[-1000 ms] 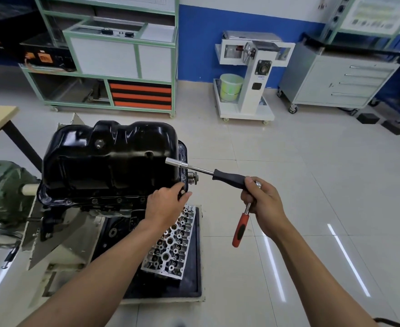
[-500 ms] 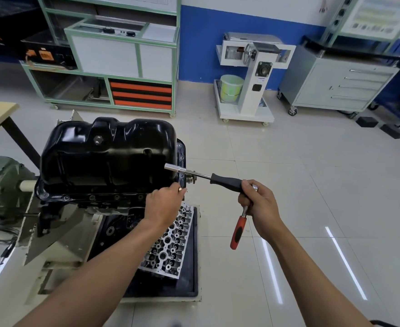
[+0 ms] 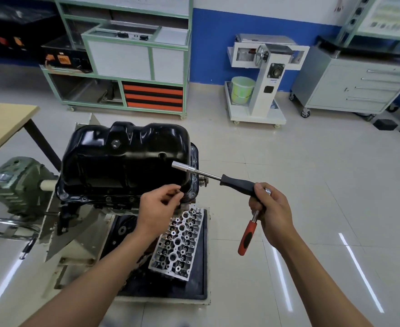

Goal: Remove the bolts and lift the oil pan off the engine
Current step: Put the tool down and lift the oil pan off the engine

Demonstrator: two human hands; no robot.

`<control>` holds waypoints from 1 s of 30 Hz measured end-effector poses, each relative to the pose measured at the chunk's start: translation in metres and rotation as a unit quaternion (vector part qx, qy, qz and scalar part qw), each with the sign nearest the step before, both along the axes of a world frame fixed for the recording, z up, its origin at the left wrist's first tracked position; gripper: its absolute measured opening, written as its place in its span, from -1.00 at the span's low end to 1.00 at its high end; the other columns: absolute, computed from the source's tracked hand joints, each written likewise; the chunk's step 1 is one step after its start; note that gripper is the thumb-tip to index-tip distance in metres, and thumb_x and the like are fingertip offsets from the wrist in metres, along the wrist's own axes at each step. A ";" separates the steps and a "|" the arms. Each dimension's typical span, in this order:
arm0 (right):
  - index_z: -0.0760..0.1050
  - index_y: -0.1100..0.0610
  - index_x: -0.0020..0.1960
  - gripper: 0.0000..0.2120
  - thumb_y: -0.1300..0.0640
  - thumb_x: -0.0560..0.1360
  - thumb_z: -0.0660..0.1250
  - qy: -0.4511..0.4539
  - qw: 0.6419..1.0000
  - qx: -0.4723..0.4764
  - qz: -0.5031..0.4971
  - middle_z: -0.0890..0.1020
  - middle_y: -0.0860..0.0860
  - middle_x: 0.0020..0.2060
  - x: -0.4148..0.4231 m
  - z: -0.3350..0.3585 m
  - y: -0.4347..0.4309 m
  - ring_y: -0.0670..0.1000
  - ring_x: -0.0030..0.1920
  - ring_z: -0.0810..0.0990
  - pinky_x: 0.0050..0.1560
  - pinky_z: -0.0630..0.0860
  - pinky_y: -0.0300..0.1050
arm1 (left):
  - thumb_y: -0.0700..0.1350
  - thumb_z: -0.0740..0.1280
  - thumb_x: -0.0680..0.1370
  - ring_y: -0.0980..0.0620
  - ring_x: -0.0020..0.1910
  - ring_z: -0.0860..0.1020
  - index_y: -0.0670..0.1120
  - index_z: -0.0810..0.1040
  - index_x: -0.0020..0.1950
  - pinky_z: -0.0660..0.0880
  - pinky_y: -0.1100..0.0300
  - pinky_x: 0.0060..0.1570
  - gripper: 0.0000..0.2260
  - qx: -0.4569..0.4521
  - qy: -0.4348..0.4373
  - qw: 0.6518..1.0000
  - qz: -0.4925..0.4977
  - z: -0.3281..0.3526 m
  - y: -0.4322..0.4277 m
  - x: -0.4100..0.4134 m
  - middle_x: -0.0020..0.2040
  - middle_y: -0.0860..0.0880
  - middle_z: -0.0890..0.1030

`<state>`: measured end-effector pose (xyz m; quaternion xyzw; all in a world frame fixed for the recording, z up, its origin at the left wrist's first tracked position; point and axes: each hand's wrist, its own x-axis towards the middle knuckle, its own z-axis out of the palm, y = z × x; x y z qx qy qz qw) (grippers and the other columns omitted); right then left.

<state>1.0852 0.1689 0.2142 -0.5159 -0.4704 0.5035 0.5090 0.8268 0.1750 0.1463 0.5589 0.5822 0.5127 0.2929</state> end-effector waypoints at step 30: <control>0.47 0.17 -0.10 -0.79 0.07 0.65 0.27 -0.023 0.924 -0.318 0.213 0.46 0.04 -0.38 -0.896 -0.127 0.028 -0.06 -0.57 0.19 -0.55 0.14 -0.18 | -0.24 0.51 0.51 0.09 -0.15 0.67 -0.16 0.74 0.01 0.48 0.41 -0.10 -0.90 -0.170 -0.001 0.856 0.488 -0.098 -0.133 -0.770 -0.19 0.00 0.71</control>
